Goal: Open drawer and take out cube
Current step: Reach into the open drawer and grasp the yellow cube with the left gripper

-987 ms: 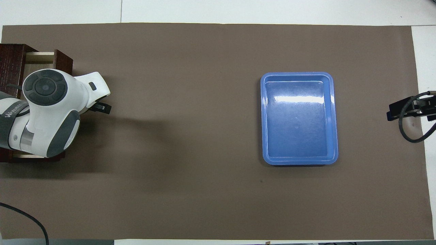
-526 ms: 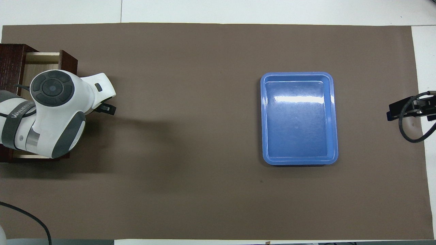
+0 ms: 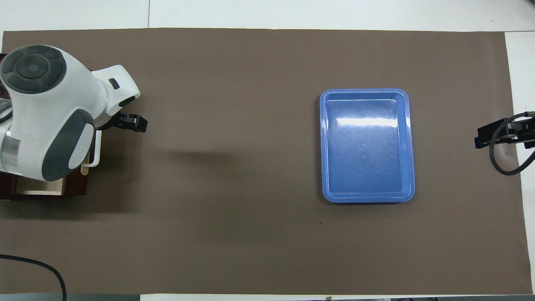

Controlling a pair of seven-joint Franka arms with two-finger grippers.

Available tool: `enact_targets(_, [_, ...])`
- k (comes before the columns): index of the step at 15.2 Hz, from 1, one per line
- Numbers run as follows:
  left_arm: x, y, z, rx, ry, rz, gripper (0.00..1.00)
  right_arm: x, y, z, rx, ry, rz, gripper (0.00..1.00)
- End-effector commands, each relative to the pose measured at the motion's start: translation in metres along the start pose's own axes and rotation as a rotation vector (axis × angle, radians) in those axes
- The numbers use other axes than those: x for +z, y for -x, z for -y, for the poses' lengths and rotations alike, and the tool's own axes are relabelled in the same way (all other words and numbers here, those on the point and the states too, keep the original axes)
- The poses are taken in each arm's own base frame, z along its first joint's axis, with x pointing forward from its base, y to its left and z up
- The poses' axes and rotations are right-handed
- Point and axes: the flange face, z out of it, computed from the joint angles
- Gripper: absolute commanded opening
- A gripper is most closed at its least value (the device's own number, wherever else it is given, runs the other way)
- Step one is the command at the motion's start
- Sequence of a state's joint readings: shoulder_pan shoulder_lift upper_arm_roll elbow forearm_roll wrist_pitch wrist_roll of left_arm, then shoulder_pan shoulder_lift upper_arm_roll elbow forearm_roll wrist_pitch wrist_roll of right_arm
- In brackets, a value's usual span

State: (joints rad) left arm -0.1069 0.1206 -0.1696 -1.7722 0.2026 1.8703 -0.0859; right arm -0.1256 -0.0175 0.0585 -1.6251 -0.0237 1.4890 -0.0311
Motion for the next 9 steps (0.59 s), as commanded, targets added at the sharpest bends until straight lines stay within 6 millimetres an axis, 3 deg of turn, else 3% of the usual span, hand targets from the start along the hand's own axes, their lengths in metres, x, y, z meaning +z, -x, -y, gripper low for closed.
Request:
enact_targets(1, [-0.034, -0.002, 0.025, -0.114, 0.053, 0.021, 1.0, -0.001, 0.003, 0.0, 0.006, 0.006, 0.012, 1.0])
enact_targets(5, [-0.065, 0.011, 0.082, -0.262, 0.085, 0.031, 1.0, -0.001, 0.003, 0.0, 0.006, 0.006, 0.012, 1.0])
enact_targets(9, [-0.064, 0.018, 0.12, -0.605, 0.096, 0.025, 1.0, -0.001, 0.003, 0.0, 0.006, 0.006, 0.013, 1.0])
